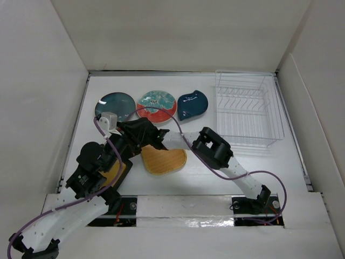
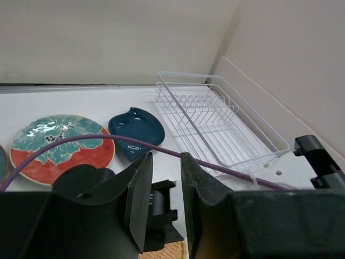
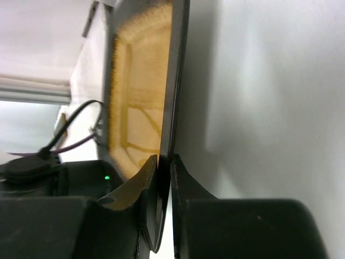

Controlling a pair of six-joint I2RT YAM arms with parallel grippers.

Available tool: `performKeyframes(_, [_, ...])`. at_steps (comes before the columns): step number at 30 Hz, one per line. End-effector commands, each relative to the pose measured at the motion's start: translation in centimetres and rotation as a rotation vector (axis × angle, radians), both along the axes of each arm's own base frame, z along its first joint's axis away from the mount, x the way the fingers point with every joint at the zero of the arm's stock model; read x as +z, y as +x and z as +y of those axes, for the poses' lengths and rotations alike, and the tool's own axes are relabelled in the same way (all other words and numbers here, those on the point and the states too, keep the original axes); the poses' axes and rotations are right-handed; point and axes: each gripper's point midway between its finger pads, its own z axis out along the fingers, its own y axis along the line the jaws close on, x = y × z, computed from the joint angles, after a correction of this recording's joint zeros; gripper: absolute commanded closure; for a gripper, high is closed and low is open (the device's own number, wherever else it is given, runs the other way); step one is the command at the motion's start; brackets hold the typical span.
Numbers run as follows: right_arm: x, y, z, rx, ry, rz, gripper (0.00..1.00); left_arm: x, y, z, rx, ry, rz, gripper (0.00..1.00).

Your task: Load the plates into the dish rack

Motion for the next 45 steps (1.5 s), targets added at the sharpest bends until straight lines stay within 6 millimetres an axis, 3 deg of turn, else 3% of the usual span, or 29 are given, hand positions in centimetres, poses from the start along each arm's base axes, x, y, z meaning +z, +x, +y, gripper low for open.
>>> performKeyframes(1, [13.9,1.4,1.3,-0.037,0.355,-0.218,1.0,2.9,-0.5,1.7,0.059,-0.074,-0.069,0.75])
performKeyframes(2, [13.9,2.2,0.6,-0.07,0.353,-0.218,1.0,3.0,-0.6,2.1,0.07,-0.085,-0.075,0.75])
performKeyframes(4, [17.6,3.5,-0.4,-0.149,0.433,-0.238,1.0,3.8,-0.9,3.1,0.101,-0.126,-0.104,0.75])
performKeyframes(5, [17.2,4.7,-1.4,-0.188,0.428,-0.219,1.0,3.8,-0.8,3.4,0.114,-0.133,-0.104,0.75])
performKeyframes(7, [19.7,5.8,-2.7,-0.253,0.494,-0.209,1.0,3.6,-0.7,4.0,0.146,-0.139,-0.092,0.74])
performKeyframes(9, [19.1,7.5,-4.3,-0.317,0.481,-0.202,1.0,3.7,-0.6,4.1,0.152,-0.143,-0.093,0.74])
performKeyframes(11, [20.9,8.6,-5.8,-0.369,0.516,-0.214,1.0,3.6,-0.5,4.1,0.158,-0.144,-0.093,0.74])
performKeyframes(12, [20.4,9.6,-7.1,-0.403,0.509,-0.211,1.0,3.5,-0.4,4.0,0.158,-0.14,-0.089,0.74])
performKeyframes(13, [22.2,9.7,-8.0,-0.419,0.551,-0.224,1.0,3.1,-0.2,3.7,0.154,-0.128,-0.078,0.74])
performKeyframes(19, [24.2,12.2,-11.8,-0.501,0.556,-0.268,1.0,2.6,0.1,2.6,0.116,-0.097,-0.063,0.74])
performKeyframes(21, [23.5,12.3,-11.9,-0.508,0.515,-0.267,1.0,2.4,0.1,2.2,0.098,-0.084,-0.055,0.74])
performKeyframes(26, [19.2,12.4,-13.3,-0.563,0.458,-0.215,1.0,2.3,0.3,1.9,0.087,-0.081,-0.056,0.74])
performKeyframes(28, [18.2,12.3,-14.1,-0.584,0.475,-0.146,1.0,2.2,0.2,1.5,0.065,-0.073,-0.049,0.74])
performKeyframes(29, [18.8,12.0,-14.3,-0.581,0.525,-0.143,1.0,2.0,0.3,1.4,0.064,-0.07,-0.046,0.74])
performKeyframes(30, [17.4,11.5,-14.7,-0.585,0.513,-0.112,1.0,2.2,0.3,1.4,0.065,-0.074,-0.051,0.74])
performKeyframes(32, [17.4,11.1,-15.2,-0.598,0.551,-0.08,1.0,2.0,0.5,1.4,0.07,-0.069,-0.045,0.74])
performKeyframes(36, [14.9,10.9,-15.7,-0.647,0.493,-0.055,1.0,1.6,0.6,0.9,0.054,-0.056,-0.035,0.74])
performKeyframes(42, [9.7,10.5,-17.4,-0.723,0.39,-0.018,1.0,0.9,1.0,0.3,0.04,-0.034,-0.009,0.74])
performKeyframes(44, [8.2,9.7,-17.4,-0.716,0.358,-0.007,0.96,0.6,1.2,0.1,0.04,-0.024,0.0,0.74])
performKeyframes(45, [7.4,9.6,-17.5,-0.715,0.34,-0.005,0.89,0.3,1.3,-0.2,0.033,-0.017,0.011,0.74])
